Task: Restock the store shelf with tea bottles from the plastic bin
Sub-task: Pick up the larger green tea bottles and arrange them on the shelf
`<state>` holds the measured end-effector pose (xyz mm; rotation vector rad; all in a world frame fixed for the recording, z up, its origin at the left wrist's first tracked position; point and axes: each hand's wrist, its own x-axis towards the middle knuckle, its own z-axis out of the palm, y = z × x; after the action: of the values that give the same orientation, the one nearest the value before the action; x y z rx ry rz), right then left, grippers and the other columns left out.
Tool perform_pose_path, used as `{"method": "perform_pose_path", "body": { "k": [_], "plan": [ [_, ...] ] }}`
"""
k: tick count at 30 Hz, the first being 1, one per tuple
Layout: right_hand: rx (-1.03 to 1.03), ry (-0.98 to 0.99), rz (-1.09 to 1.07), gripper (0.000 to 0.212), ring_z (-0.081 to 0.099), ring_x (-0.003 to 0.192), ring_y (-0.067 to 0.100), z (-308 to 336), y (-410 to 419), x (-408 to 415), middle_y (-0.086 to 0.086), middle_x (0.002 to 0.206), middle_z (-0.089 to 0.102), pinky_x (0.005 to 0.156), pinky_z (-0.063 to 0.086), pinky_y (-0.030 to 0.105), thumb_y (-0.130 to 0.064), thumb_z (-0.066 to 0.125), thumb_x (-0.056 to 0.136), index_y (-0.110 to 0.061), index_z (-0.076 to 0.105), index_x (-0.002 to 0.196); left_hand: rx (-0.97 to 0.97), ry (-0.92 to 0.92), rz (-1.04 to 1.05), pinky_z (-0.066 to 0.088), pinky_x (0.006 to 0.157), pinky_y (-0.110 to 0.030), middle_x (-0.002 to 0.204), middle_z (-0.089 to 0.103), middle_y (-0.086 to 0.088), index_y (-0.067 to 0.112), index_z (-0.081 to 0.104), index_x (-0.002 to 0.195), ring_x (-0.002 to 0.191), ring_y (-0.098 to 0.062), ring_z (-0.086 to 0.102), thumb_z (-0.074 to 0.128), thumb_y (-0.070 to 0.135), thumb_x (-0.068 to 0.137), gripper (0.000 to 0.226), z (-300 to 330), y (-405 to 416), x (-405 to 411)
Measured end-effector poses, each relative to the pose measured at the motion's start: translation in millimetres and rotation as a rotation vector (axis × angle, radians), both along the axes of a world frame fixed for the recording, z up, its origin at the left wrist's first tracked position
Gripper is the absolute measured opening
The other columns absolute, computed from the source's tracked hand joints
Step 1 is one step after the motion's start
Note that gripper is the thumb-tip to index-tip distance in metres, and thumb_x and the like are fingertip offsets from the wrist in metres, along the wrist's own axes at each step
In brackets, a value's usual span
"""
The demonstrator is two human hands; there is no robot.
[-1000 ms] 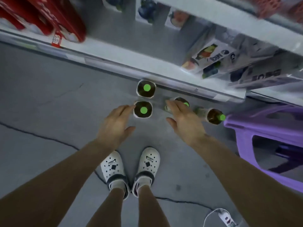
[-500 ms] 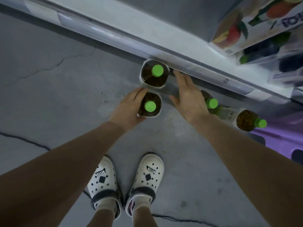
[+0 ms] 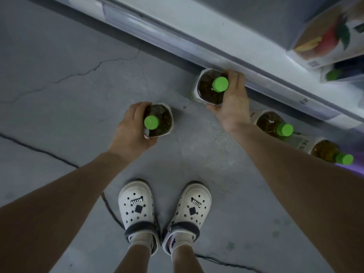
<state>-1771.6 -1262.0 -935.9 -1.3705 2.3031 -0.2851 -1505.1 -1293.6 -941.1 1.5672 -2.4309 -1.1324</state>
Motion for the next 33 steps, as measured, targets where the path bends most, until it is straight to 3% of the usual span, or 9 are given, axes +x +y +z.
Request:
{"method": "perform_pose_path", "body": {
  "k": [3,6,9,14,17,21,25,30,33],
  "plan": [
    [-0.011,0.027,-0.03,0.092,0.047,0.126,0.029,-4,-4,1,0.014,0.139,0.041,0.102,0.048,0.041,-0.02,0.09,0.061,-0.008,0.04,0.138,0.035,0.008,-0.06,0.047,0.094,-0.038,0.138,0.046,-0.017,0.006,0.044,0.138,0.118,-0.034,0.054,0.088,0.018,0.065,0.086,-4,0,-5],
    [0.008,0.001,-0.035,0.09,0.046,0.126,0.03,-2,0,3,0.015,0.14,0.039,0.105,0.045,0.041,-0.019,0.089,0.063,-0.008,0.039,0.137,0.057,-0.012,0.027,0.044,0.085,-0.034,0.134,0.051,-0.013,0.011,0.047,0.135,0.109,-0.034,0.058,0.088,0.02,0.067,0.079,0,-4,-14],
    [0.088,-0.094,-0.026,0.087,0.047,0.126,0.028,9,16,7,0.013,0.138,0.045,0.105,0.044,0.044,-0.02,0.087,0.067,-0.008,0.038,0.138,0.14,-0.057,0.064,0.045,0.09,-0.038,0.132,0.052,-0.01,0.016,0.046,0.136,0.113,-0.033,0.056,0.089,0.023,0.064,0.083,13,-9,-17],
    [0.154,-0.271,-0.2,0.085,0.053,0.114,0.026,56,70,29,0.011,0.128,0.052,0.087,0.036,0.023,-0.024,0.09,0.063,-0.006,0.042,0.131,0.263,-0.082,0.13,0.046,0.093,-0.037,0.128,0.056,-0.007,0.02,0.043,0.136,0.115,-0.031,0.056,0.092,0.028,0.059,0.091,61,-7,-7],
    [0.175,-0.365,-0.305,0.086,0.053,0.114,0.022,103,102,42,0.007,0.13,0.049,0.087,0.036,0.022,-0.029,0.089,0.064,-0.011,0.042,0.133,0.353,-0.104,0.16,0.043,0.088,-0.03,0.125,0.059,-0.004,0.021,0.038,0.136,0.114,-0.027,0.057,0.092,0.028,0.06,0.094,111,-6,-2],
    [0.181,-0.381,-0.439,0.085,0.055,0.102,0.012,178,132,53,-0.002,0.123,0.055,0.083,0.044,0.024,-0.046,0.088,0.06,-0.021,0.044,0.128,0.378,-0.096,0.168,0.049,0.092,-0.035,0.12,0.062,-0.002,0.023,0.039,0.131,0.108,-0.024,0.06,0.093,0.036,0.057,0.093,194,-2,1],
    [0.115,-0.434,-0.502,0.091,0.059,0.107,0.016,269,145,58,-0.004,0.121,0.056,0.091,0.053,0.036,-0.062,0.083,0.053,-0.025,0.043,0.128,0.367,-0.036,0.191,0.043,0.086,-0.024,0.117,0.065,-0.001,0.021,0.043,0.13,0.104,-0.02,0.061,0.093,0.034,0.059,0.088,281,5,-1],
    [0.019,-0.39,-0.506,0.083,0.059,0.108,0.016,387,144,47,-0.002,0.122,0.058,0.086,0.043,0.022,-0.051,0.087,0.06,-0.023,0.045,0.127,0.318,0.018,0.111,0.043,0.089,-0.026,0.118,0.066,-0.001,0.022,0.046,0.131,0.11,-0.023,0.061,0.093,0.031,0.058,0.087,399,9,-9],
    [-0.077,-0.381,-0.504,0.083,0.061,0.107,0.014,460,143,42,-0.003,0.121,0.06,0.089,0.047,0.024,-0.052,0.087,0.059,-0.024,0.047,0.126,0.276,0.054,0.026,0.041,0.086,-0.023,0.119,0.065,0.001,0.023,0.045,0.132,0.11,-0.021,0.06,0.093,0.033,0.058,0.089,472,6,-11]
  ]
}}
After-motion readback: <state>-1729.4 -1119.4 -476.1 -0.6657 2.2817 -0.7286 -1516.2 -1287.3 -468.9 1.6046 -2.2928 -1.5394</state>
